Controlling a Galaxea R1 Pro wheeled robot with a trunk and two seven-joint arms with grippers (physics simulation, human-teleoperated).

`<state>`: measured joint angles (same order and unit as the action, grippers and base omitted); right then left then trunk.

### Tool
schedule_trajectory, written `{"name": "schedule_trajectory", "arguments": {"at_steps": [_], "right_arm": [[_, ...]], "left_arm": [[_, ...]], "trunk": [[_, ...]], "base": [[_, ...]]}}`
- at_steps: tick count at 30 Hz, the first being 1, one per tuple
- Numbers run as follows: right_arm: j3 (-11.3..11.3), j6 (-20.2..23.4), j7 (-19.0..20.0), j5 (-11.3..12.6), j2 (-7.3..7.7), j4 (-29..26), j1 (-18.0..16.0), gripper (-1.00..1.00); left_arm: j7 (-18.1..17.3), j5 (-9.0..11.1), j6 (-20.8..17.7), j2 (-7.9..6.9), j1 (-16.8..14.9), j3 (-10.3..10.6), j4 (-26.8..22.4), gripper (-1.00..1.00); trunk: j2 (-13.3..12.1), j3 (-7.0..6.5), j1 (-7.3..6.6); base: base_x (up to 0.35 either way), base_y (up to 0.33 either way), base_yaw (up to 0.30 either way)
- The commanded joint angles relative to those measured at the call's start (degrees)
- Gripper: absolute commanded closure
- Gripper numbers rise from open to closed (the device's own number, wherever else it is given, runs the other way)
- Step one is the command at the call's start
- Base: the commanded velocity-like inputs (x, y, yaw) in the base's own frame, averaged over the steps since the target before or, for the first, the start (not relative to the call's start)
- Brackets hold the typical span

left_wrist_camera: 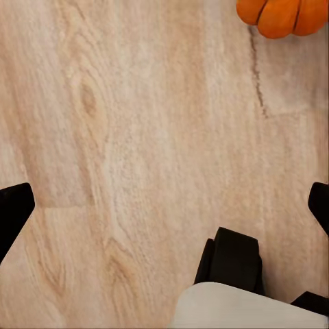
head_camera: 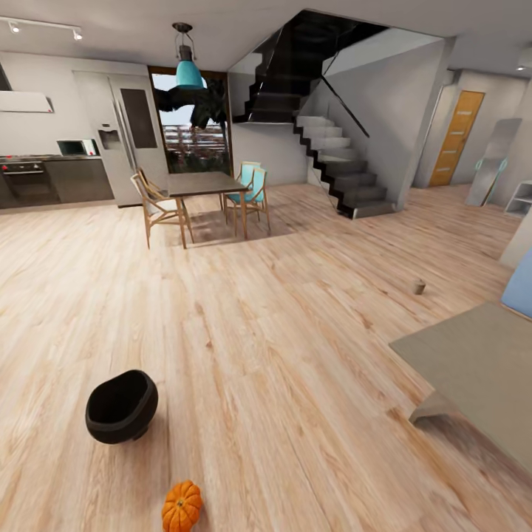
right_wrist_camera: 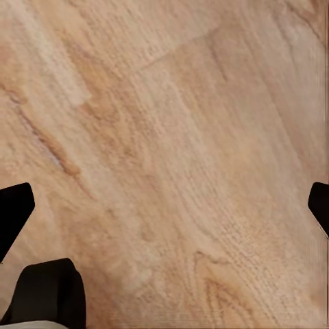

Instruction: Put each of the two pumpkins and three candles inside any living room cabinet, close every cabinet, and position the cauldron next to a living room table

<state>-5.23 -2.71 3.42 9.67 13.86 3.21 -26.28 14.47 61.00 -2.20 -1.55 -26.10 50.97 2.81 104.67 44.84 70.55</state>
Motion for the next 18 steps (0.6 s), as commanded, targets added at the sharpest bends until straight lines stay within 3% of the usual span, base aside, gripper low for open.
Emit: {"name": "schedule_trajectory", "arguments": {"at_steps": [1, 4, 6, 7, 11, 14, 18], "right_arm": [[-0.02, 0.0, -0.1, 0.0, 0.04, 0.0, 0.0, -1.0], [-0.12, -0.03, -0.22, -0.26, 0.04, -0.03, 0.0, -1.0], [-0.28, -0.09, -0.3, -1.67, -0.02, -0.04, 0.0, -1.0], [-0.35, -0.65, -0.34, -4.43, -0.08, -0.07, 0.0, -1.0], [-0.32, -2.1, -0.41, -9.55, -0.11, -0.11, 0.0, -1.0], [-0.31, -2.53, -0.42, -10.74, -0.09, -0.11, 0.02, -1.0], [-0.38, -2.7, -0.4, -10.37, -0.13, -0.22, 0.07, -1.0]], "left_arm": [[0.0, 0.0, 0.0, 0.06, 0.0, 0.0, 0.0, -1.0], [0.0, 0.0, 0.0, 0.12, 0.0, 0.0, 0.0, -1.0], [-0.01, 0.0, 0.0, 0.14, 0.0, 0.0, 0.0, -1.0], [-0.02, 0.0, 0.0, 0.16, 0.0, 0.0, 0.0, -1.0], [0.0, 0.0, 0.0, 0.18, 0.0, 0.0, 0.0, -1.0], [0.0, 0.0, 0.0, 0.18, 0.0, 0.0, 0.0, -1.0], [0.03, 0.0, 0.0, 0.16, 0.0, 0.0, 0.0, -1.0]], "trunk": [[0.0, 0.0, 0.0], [0.0, 0.0, 0.0], [0.0, 0.0, 0.0], [0.0, 0.0, 0.0], [0.0, 0.0, 0.0], [0.0, 0.0, 0.0], [0.0, 0.0, 0.0]], "base": [[0.094, 0.0, 0.0], [0.046, 0.0, 0.0], [0.013, 0.0, 0.0], [0.004, 0.0, 0.0], [0.002, 0.0, 0.0], [0.0, 0.0, 0.0], [0.0, 0.0, 0.0]]}}
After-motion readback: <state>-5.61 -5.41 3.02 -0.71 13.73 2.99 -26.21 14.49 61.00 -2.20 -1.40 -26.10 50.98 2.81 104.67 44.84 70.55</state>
